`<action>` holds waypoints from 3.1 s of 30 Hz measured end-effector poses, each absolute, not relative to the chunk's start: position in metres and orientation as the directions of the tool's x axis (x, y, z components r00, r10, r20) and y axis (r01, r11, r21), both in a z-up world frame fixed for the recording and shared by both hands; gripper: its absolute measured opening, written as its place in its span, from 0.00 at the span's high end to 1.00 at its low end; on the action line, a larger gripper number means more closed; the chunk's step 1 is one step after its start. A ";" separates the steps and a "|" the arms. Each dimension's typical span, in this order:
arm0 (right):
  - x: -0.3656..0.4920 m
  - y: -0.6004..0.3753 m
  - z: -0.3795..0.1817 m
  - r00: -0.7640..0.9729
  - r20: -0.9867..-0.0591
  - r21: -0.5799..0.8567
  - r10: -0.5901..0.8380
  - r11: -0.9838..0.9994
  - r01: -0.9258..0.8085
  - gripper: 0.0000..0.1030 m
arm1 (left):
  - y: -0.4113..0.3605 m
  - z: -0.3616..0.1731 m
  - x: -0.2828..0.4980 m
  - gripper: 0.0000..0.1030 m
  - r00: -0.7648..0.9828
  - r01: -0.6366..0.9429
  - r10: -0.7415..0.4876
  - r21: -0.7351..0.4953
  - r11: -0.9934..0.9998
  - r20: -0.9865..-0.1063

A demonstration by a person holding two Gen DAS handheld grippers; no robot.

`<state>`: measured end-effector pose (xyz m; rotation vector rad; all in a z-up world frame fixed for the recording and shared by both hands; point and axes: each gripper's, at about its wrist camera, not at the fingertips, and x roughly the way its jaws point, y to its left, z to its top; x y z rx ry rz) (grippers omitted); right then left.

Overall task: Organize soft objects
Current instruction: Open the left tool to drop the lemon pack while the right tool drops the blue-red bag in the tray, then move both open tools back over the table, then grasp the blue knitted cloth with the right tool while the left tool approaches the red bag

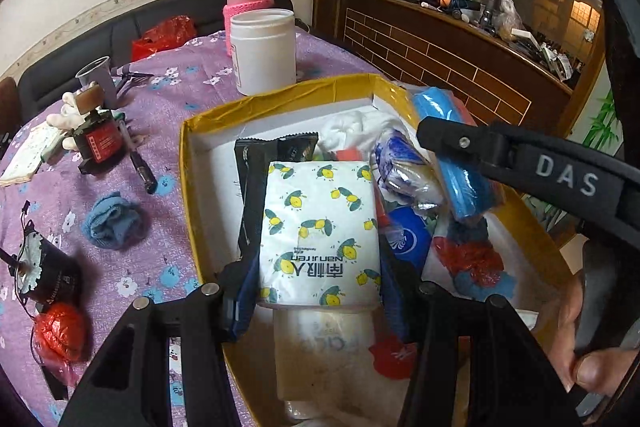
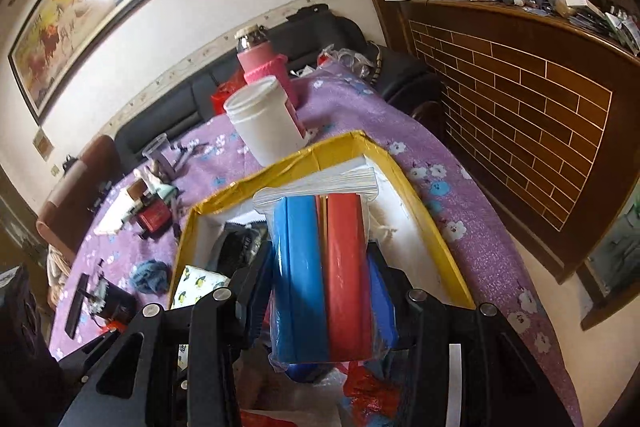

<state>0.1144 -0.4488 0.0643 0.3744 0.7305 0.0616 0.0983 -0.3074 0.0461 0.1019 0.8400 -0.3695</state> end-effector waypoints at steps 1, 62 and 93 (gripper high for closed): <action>0.116 -0.449 0.062 0.739 -0.648 0.351 0.181 0.933 0.079 0.52 | -0.308 0.046 0.097 0.50 0.609 0.363 -0.283 -0.057 0.930 -0.741; 0.204 -0.190 0.041 0.520 -0.801 0.218 0.296 0.954 -0.207 0.34 | 0.005 0.027 0.052 0.38 0.683 -0.172 0.006 -0.153 0.973 -0.731; 0.109 -0.192 0.044 0.478 -0.707 0.369 0.521 0.849 -0.379 0.76 | 0.031 0.036 0.039 0.38 0.716 -0.246 0.025 -0.219 0.944 -0.698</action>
